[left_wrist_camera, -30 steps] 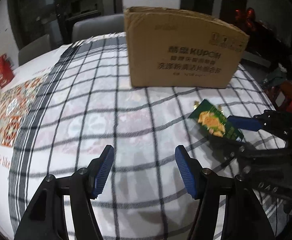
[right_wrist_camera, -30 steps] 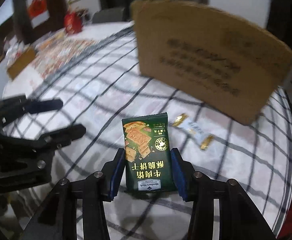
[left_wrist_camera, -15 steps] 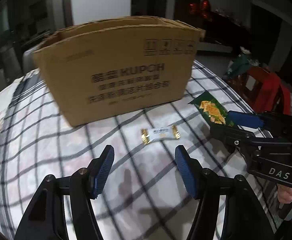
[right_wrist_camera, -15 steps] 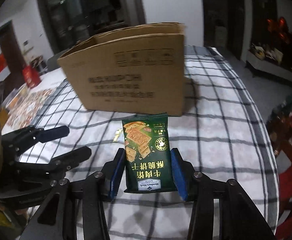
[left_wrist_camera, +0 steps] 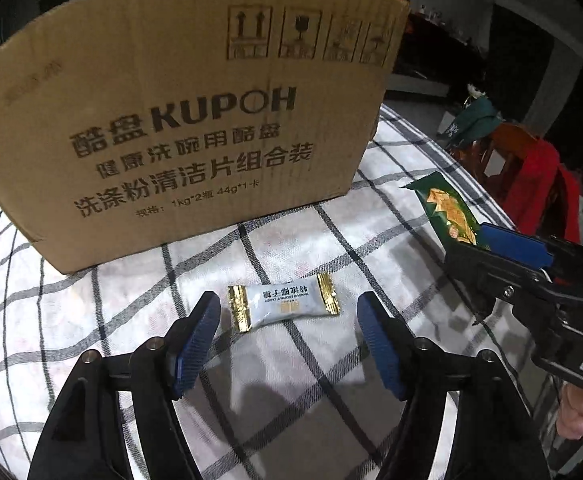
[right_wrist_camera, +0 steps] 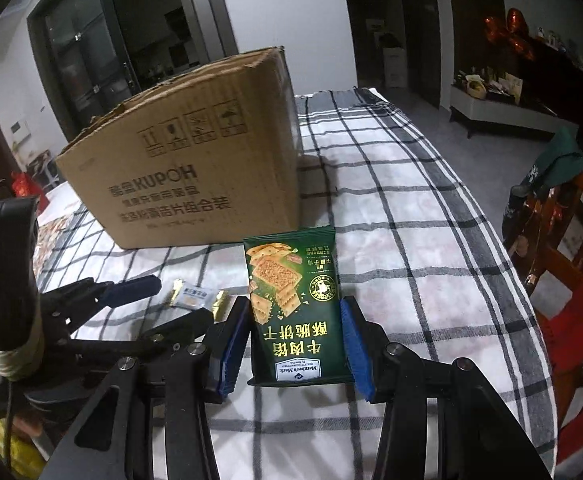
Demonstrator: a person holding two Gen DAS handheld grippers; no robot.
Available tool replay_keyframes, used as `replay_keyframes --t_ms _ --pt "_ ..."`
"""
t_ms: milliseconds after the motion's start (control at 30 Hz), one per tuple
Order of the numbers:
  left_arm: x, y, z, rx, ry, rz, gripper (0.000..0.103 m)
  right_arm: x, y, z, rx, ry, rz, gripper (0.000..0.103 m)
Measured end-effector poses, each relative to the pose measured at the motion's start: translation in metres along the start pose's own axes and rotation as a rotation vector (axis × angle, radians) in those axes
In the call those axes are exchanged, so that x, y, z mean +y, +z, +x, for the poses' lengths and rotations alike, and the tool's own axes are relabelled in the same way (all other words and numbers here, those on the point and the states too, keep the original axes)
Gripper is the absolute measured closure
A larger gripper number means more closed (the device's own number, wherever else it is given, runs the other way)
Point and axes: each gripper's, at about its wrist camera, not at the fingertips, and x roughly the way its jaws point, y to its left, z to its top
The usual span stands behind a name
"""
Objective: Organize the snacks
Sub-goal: 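Grasp the green cracker pack with the right tool while the left tool grasps the white-gold bar, then carry the cracker pack and white-gold bar into the box and open both tools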
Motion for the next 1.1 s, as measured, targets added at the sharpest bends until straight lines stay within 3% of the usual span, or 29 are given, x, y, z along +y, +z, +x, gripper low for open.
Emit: replay_keyframes --t_ms 233,400,533,600,900,1100 --pt "-0.011 0.001 0.014 -0.006 0.051 0.0 0.035 -0.004 -0.001 0.007 0.004 0.016 0.019 0.057" --pt "-0.012 0.0 0.015 -0.028 0.061 -0.013 0.054 -0.002 -0.001 0.008 0.003 0.019 0.015 0.057" --pt "-0.005 -0.003 0.011 -0.036 0.033 -0.048 0.059 0.002 -0.002 0.008 0.002 0.023 0.004 0.057" --pt "-0.002 -0.004 0.006 -0.045 0.042 -0.054 0.068 0.005 -0.002 0.007 0.0 0.026 -0.003 0.057" --pt "-0.003 -0.006 -0.016 -0.099 0.043 -0.048 0.087 0.011 -0.001 0.002 -0.007 0.041 -0.014 0.057" --pt "-0.008 -0.01 -0.038 -0.145 0.051 -0.044 0.093 0.014 0.0 -0.006 -0.018 0.057 -0.014 0.057"
